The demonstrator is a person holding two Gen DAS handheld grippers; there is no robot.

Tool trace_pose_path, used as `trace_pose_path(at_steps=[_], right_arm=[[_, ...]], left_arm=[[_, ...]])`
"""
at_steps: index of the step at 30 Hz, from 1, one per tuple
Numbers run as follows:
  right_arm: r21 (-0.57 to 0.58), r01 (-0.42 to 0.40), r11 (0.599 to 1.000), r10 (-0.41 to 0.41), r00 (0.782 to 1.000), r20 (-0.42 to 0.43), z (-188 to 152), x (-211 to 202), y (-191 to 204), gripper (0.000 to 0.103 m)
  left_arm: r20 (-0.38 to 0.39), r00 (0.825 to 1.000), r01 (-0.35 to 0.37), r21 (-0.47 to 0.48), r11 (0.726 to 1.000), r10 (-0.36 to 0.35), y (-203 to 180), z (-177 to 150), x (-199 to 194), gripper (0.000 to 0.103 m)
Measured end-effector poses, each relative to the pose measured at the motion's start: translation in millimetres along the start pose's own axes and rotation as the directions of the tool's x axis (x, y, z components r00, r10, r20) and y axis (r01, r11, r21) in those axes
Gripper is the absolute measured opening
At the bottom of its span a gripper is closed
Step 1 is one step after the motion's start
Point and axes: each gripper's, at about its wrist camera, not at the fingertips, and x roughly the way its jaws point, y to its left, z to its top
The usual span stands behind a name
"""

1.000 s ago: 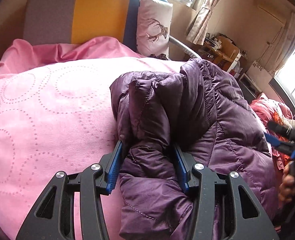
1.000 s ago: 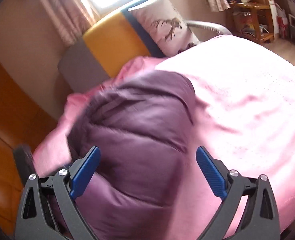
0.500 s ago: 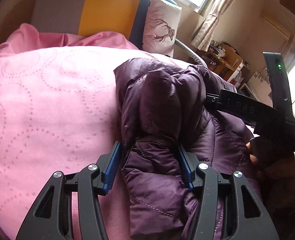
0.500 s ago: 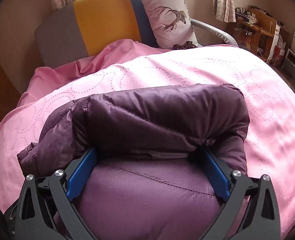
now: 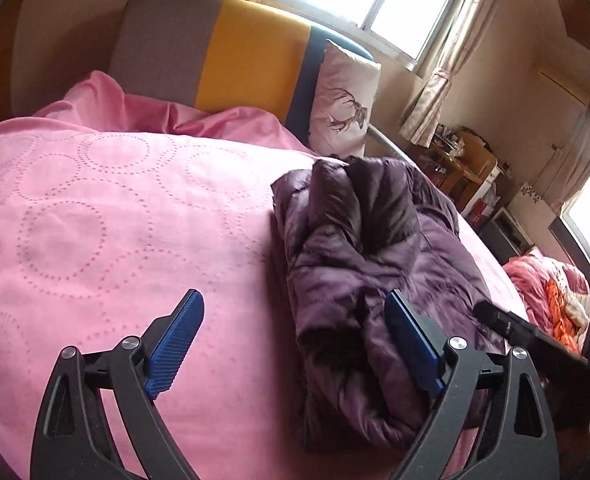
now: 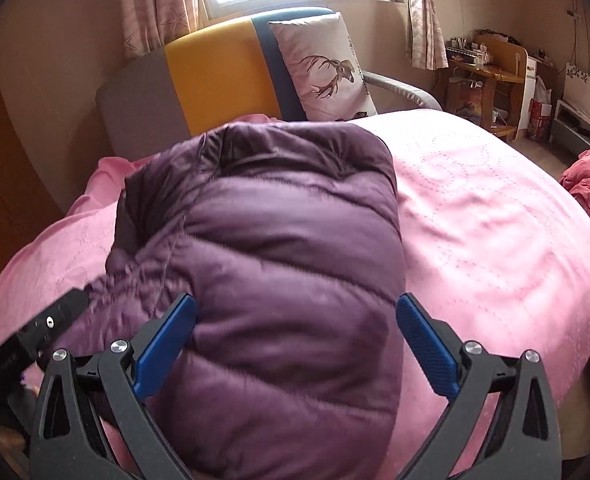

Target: Fold large clothes

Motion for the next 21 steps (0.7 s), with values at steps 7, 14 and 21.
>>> trace_pose_path(at_steps=[7, 14, 21], right_arm=[[-0.059, 0.034, 0.998, -0.034, 0.999, 0.002, -41.7, 5.5, 9.5, 0.101], [-0.017, 0.022, 1.0, -0.022, 1.0, 0.01, -45.2, -21.8, 0.2, 0.101], [-0.01, 0.123, 0.992, -0.122, 0.99, 0.07, -64.4, -60.7, 5.5, 0.101]], left_arm=[[-0.068, 0.993, -0.09, 0.042, 0.995, 0.092, -5.1, -35.3, 23.2, 0.091], [0.007, 0.991, -0.133, 0.045, 0.99, 0.133, -12.9, -36.3, -13.5, 0.099], [0.085, 0.981, -0.18, 0.053, 0.982, 0.175, -18.3, -41.9, -46.9, 0.099]])
